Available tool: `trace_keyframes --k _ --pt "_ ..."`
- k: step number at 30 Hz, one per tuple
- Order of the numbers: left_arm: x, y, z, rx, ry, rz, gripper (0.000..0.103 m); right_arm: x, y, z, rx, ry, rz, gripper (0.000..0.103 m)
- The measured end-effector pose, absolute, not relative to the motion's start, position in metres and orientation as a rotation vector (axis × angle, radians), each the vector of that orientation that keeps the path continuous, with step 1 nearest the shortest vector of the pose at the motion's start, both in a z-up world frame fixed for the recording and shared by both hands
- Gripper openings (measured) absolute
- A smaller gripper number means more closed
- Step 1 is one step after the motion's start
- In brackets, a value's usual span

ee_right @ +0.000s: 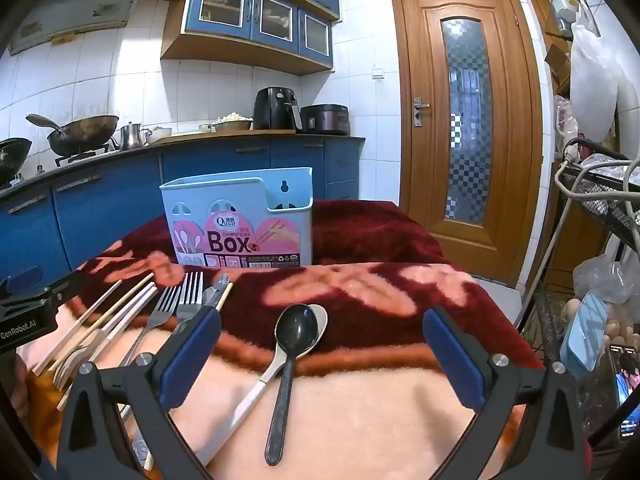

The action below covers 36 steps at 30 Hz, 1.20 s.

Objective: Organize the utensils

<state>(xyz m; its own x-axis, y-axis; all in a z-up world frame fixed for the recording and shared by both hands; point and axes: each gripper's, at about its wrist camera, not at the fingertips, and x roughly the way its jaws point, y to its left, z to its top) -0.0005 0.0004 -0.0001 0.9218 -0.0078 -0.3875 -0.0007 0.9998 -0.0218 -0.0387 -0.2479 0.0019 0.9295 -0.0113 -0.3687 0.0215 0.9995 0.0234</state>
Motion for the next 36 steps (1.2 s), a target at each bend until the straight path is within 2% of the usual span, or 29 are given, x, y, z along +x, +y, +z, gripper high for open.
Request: trace_keyframes --k 36 --pt "0.0015 0.0017 0.0001 -0.008 0.398 0.000 0.102 -0.0382 -0.2475 0.0019 0.028 0.378 -0.016 0.103"
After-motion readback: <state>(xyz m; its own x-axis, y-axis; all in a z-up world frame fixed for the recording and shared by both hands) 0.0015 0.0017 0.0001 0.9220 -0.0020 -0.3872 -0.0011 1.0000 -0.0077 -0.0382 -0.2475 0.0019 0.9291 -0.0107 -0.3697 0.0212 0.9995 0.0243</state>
